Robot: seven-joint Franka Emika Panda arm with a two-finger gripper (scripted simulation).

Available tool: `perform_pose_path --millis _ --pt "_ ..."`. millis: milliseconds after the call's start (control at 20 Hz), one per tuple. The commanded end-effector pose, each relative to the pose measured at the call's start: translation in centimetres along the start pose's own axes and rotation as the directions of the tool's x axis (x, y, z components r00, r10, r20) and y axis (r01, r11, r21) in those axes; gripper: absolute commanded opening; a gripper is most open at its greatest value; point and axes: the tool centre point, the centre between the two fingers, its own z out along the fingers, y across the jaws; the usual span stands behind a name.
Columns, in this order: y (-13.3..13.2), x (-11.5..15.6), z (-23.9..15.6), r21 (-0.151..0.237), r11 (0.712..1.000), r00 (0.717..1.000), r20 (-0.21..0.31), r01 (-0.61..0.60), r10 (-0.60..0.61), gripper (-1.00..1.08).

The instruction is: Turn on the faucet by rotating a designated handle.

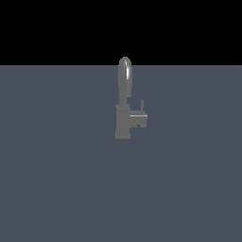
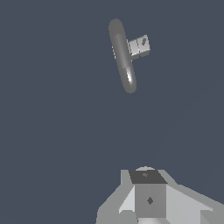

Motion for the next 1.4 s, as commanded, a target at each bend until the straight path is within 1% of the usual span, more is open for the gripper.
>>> perform_pose_path --millis 0,350,700,1050,1350 --pt "0.0 1.5 0.2 0.03 0.999 0.999 0.035 -0.034 0.033 -1.0" --pt "0.1 5.7 1.0 0.109 0.985 0.983 0.14 -0.133 0.117 -1.0" --pt "0.5 9.9 2.3 0.178 0.954 0.948 0.253 -0.24 0.191 -1.0" --pt "1.2 13.9 4.1 0.235 0.906 0.894 0.37 -0.352 0.251 -1.0" --pt "2.0 17.3 6.0 0.272 0.85 0.831 0.474 -0.451 0.29 -1.0"
